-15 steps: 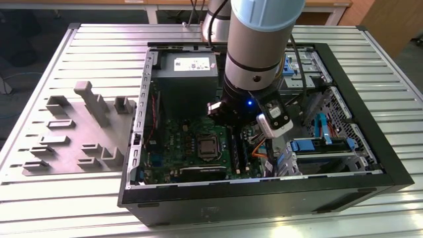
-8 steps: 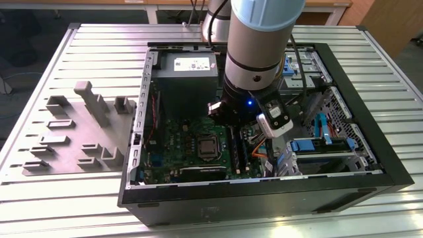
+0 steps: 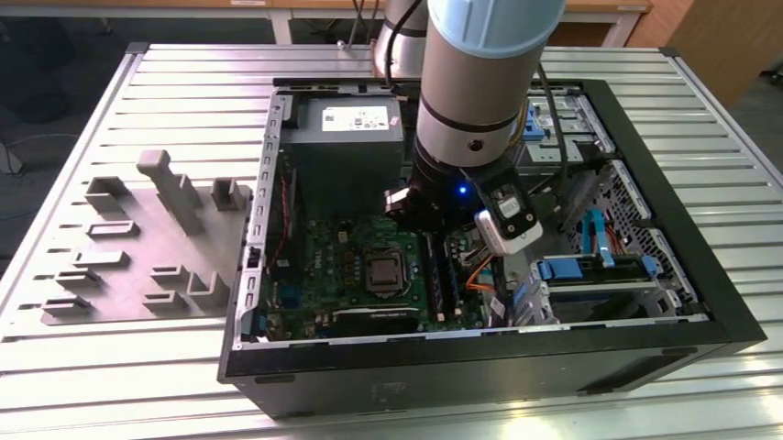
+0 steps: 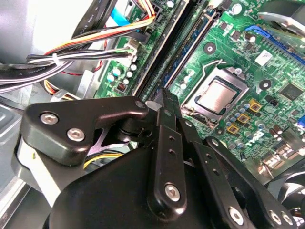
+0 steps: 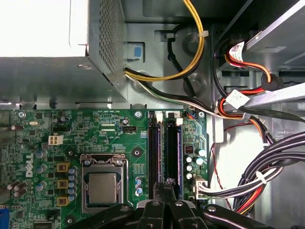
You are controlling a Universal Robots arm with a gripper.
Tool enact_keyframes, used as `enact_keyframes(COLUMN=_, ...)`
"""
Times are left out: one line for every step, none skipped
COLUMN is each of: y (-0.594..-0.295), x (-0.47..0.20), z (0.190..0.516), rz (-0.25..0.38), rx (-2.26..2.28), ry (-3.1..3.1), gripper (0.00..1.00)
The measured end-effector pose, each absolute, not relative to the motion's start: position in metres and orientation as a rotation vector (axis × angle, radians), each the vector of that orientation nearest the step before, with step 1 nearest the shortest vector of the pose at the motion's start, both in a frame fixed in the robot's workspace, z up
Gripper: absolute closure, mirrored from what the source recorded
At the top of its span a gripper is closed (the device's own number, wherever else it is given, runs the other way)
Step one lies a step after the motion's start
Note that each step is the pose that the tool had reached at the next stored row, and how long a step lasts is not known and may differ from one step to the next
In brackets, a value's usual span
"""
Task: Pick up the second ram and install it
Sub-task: 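Press down the second ram until it locks into place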
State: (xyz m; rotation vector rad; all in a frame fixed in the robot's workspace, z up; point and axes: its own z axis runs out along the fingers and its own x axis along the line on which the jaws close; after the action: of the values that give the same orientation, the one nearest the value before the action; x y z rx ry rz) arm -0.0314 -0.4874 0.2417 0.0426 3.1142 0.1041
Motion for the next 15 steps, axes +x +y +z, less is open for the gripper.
enact_keyframes(y=-0.4874, x=-0.0314, z=0.2417, rz=0.104, rx=0.043, ry=3.114, gripper=0.89)
enact_keyframes(y=-0.4874, x=-0.0314, z=0.2417, rz=0.104, rx=0.043, ry=3.114, gripper=0.89)
enact_keyframes(y=-0.4874, x=-0.0314, z=0.2417, rz=0.105, rx=0.043, ry=3.114, gripper=0.89)
enact_keyframes(y=-0.4874, x=-0.0314, z=0.2417, rz=0.105, rx=0.043, ry=3.114, gripper=0.89)
enact_keyframes(y=-0.4874, x=-0.0314, z=0.2417, rz=0.105, rx=0.043, ry=3.114, gripper=0.89)
enact_keyframes(y=-0.4873, x=-0.0314, z=0.2417, rz=0.105, rx=0.043, ry=3.114, gripper=0.89)
enact_keyframes(y=-0.4871, x=-0.0313, z=0.2415, rz=0.106, rx=0.043, ry=3.114, gripper=0.89)
enact_keyframes(y=-0.4867, x=-0.0313, z=0.2414, rz=0.106, rx=0.042, ry=3.114, gripper=0.89)
enact_keyframes(y=-0.4863, x=-0.0313, z=0.2413, rz=0.108, rx=0.042, ry=3.114, gripper=0.89)
enact_keyframes(y=-0.4859, x=-0.0314, z=0.241, rz=0.112, rx=0.042, ry=3.114, gripper=0.89)
enact_keyframes(y=-0.4853, x=-0.0314, z=0.2408, rz=0.117, rx=0.043, ry=3.114, gripper=0.89)
enact_keyframes(y=-0.4846, x=-0.0314, z=0.2405, rz=0.123, rx=0.043, ry=3.114, gripper=0.89)
enact_keyframes(y=-0.4839, x=-0.0314, z=0.2402, rz=0.128, rx=0.043, ry=3.113, gripper=0.89)
enact_keyframes(y=-0.4831, x=-0.0314, z=0.2398, rz=0.132, rx=0.043, ry=3.113, gripper=0.89)
enact_keyframes(y=-0.4821, x=-0.0314, z=0.2395, rz=0.137, rx=0.043, ry=3.113, gripper=0.89)
